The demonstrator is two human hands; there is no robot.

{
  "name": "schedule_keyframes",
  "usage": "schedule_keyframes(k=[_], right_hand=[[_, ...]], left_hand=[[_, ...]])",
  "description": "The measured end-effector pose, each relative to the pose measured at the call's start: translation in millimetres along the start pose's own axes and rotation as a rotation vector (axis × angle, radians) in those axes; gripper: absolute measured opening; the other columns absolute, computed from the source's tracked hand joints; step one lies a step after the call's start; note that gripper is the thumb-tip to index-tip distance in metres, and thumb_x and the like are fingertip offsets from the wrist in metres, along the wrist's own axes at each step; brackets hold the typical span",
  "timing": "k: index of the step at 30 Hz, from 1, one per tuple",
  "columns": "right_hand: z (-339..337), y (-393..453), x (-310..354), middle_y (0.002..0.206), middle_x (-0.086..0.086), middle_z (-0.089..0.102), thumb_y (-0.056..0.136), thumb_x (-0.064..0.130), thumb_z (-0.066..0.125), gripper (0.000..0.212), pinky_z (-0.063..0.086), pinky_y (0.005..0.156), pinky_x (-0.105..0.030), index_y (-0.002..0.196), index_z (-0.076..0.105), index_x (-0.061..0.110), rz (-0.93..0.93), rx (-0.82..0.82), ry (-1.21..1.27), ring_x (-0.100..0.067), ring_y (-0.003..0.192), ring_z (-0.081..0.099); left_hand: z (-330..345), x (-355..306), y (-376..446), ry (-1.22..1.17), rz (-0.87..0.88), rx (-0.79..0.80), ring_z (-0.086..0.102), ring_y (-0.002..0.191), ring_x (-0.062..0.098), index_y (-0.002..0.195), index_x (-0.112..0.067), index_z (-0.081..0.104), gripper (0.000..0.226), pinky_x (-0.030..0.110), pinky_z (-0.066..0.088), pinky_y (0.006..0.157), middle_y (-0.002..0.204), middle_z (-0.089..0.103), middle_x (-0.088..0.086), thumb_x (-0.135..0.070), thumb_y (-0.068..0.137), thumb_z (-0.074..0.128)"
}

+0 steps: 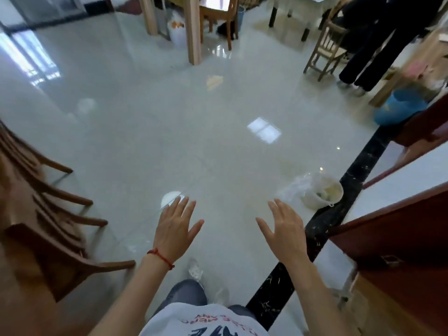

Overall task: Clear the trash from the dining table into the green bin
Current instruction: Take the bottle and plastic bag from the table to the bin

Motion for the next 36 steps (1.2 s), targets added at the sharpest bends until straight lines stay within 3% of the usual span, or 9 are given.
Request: schedule_keyframes(k=[11,17,21,27,32,36], right_hand=[[25,113,104,0.119,-0.013,0.063,0.092,0.059,0.014,0.072,0.047,0.09,-0.044,0.116,0.06,0.008,-0.377,0.061,0.047,-0.03,0.108,0.061],[45,177,173,0.121,-0.012,0.063,0.089,0.057,0.029,0.064,0.046,0.091,-0.043,0.117,0.059,0.009,-0.511,0.097,0.068,-0.03,0.11,0.06],[53,214,209,0.124,-0.012,0.061,0.091,0.061,0.016,0.073,0.045,0.093,-0.042,0.12,0.058,0.009,-0.58,0.112,0.07,-0.029,0.113,0.059],[64,272,253,0.124,-0.011,0.061,0.09,0.061,0.018,0.072,0.045,0.093,-0.042,0.121,0.057,0.01,-0.672,0.123,0.088,-0.029,0.114,0.058],[79,337,296,0.127,-0.011,0.059,0.086,0.053,0.037,0.06,0.044,0.095,-0.043,0.122,0.056,0.01,-0.774,0.145,0.12,-0.03,0.116,0.057],[84,391,336,0.127,-0.011,0.059,0.086,0.054,0.036,0.06,0.043,0.095,-0.042,0.121,0.056,0.01,-0.87,0.171,0.119,-0.029,0.116,0.057]], left_hand=[[-37,84,38,0.036,-0.308,-0.125,0.058,0.109,0.035,0.116,-0.007,0.056,0.07,0.041,0.045,0.092,0.116,0.063,0.016,-0.054,0.093,0.009],[-61,145,66,0.043,-0.439,-0.153,0.058,0.109,0.037,0.116,-0.005,0.057,0.073,0.05,0.046,0.09,0.115,0.063,0.019,-0.055,0.092,0.01],[-79,179,85,0.038,-0.496,-0.176,0.057,0.109,0.037,0.116,-0.004,0.057,0.074,0.05,0.046,0.091,0.115,0.063,0.019,-0.056,0.092,0.01],[-100,212,114,0.035,-0.608,-0.177,0.057,0.111,0.036,0.116,-0.005,0.058,0.073,0.05,0.046,0.091,0.116,0.063,0.018,-0.054,0.093,0.009],[-112,245,151,0.036,-0.719,-0.208,0.056,0.114,0.035,0.118,-0.006,0.057,0.074,0.05,0.044,0.094,0.119,0.062,0.017,-0.055,0.092,0.007],[-126,268,182,0.018,-0.811,-0.241,0.054,0.115,0.036,0.119,-0.006,0.056,0.074,0.052,0.042,0.094,0.121,0.061,0.017,-0.055,0.092,0.008]])
Point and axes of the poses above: each hand's wrist, its own y-axis towards the middle knuckle, its own z-axis out of the palm, x = y × z, the point moved 2 cm from there along y, towards the middle knuckle
